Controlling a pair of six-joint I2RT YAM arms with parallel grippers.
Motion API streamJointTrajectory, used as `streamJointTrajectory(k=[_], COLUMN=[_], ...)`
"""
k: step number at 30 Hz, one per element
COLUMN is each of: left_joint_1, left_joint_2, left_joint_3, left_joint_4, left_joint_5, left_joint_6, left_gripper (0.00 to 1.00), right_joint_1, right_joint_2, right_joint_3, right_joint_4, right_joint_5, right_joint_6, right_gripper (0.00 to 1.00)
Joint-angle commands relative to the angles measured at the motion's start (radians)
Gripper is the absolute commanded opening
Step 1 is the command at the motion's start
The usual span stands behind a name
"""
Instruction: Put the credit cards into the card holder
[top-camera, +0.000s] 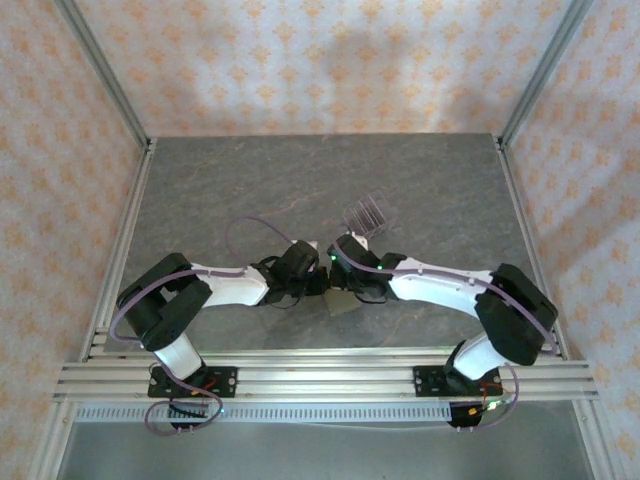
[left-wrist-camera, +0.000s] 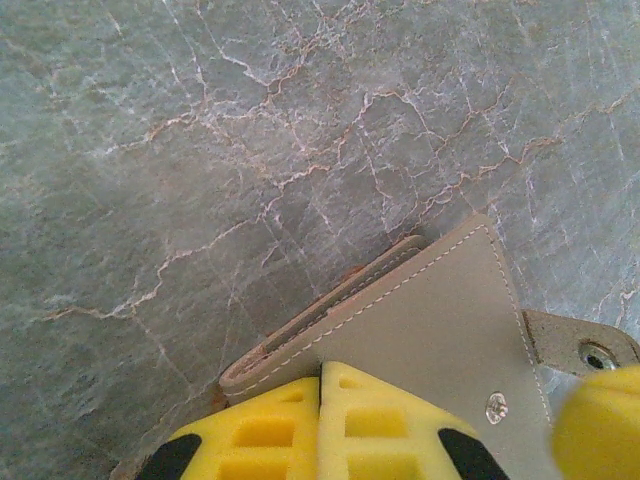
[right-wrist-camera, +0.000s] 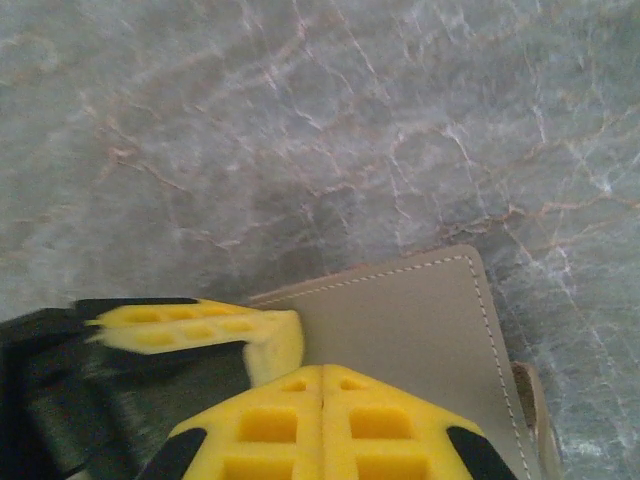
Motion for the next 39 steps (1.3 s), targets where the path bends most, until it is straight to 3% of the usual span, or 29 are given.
streamJointTrajectory(k=[1, 5, 10, 18, 26, 28, 36, 39], left_joint_1=[-0.024, -0.027, -0.027, -0.027, -0.028, -0.028, -0.032, -0.036], left_joint_2=[0.045, 0.046, 0.054, 0.053, 0.068, 0.071, 0.093, 0.097], left_joint_3=[-0.015, -0.018, -0.021, -0.024, -0.019, -0.015, -0.004, 0.002], left_joint_4=[-0.092, -0.086, -0.076, -0.078, -0.072, -0.074, -0.073, -0.078], left_joint_5=[0.0, 0.0, 0.002, -0.002, -0.001, 0.002, 0.001, 0.001], left_joint_6=[0.014, 0.015, 0.012, 0.013, 0.012, 0.012, 0.012, 0.013], left_gripper=[0.0, 0.0, 0.0, 0.0, 0.0, 0.0, 0.0, 0.0], right_joint_1=[-0.019, -0.058, -0.089, -0.092, -0.092, -0.092, -0.089, -0.089], right_joint_2=[-0.006, -0.017, 0.029, 0.044, 0.001, -0.005, -0.046, -0.059], right_joint_3=[-0.027, -0.064, -0.086, -0.101, -0.138, -0.137, -0.134, -0.135], right_joint_4=[0.009, -0.027, 0.005, 0.056, 0.148, 0.141, 0.108, 0.115], right_joint_5=[0.009, 0.061, -0.008, -0.072, -0.183, -0.177, -0.151, -0.167], right_joint_6=[0.017, 0.023, 0.006, -0.007, -0.017, -0.019, -0.027, -0.026], right_gripper=[0.0, 0.01, 0.21, 0.41, 0.33, 0.26, 0.17, 0.09])
